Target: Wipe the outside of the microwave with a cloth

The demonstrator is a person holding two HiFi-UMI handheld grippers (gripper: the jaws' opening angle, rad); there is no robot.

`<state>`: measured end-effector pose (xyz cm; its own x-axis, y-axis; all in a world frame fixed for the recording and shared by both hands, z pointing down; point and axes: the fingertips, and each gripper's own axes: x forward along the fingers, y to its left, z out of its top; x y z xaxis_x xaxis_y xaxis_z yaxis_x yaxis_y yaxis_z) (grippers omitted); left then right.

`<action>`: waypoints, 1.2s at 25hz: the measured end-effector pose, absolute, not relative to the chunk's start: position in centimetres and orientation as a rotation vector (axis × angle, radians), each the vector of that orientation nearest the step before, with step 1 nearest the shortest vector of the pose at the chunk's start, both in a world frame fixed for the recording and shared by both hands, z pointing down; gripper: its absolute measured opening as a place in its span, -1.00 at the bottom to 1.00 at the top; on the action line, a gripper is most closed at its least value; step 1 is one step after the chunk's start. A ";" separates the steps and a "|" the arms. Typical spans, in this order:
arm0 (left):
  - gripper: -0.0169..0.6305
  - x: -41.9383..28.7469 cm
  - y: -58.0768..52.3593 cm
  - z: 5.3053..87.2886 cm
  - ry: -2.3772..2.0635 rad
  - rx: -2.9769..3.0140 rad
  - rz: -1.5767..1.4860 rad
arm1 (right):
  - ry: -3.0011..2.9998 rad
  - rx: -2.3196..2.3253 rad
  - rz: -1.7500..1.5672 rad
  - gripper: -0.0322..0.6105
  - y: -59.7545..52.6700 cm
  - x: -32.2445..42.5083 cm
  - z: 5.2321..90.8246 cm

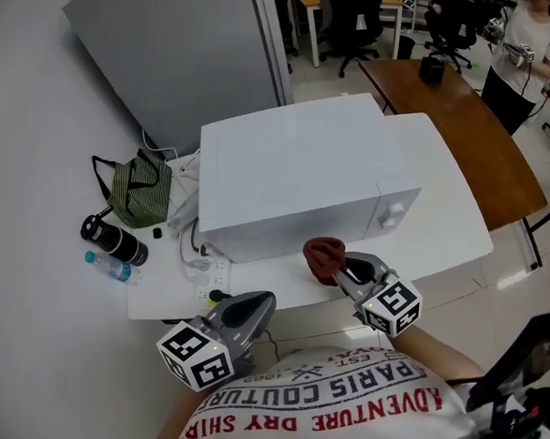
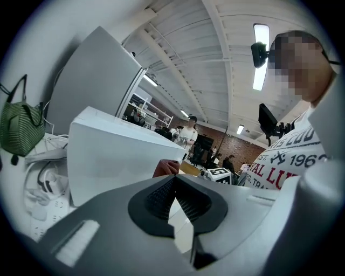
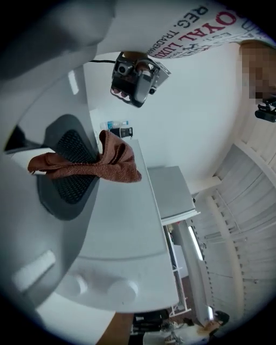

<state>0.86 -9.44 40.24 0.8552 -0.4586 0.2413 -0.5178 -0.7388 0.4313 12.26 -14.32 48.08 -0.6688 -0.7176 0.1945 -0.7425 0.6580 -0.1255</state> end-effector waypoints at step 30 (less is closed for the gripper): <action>-0.93 -16.3 -7.3 43.3 -1.248 2.207 0.097 | -2.759 0.788 0.231 -0.77 -21.0 -6.6 55.6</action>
<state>-16.31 -7.34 43.31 0.5560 -0.7584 0.3402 -0.8019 -0.3817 0.4597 -6.63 -21.04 55.58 -0.8184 -0.4948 0.2922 -0.5365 0.8401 -0.0800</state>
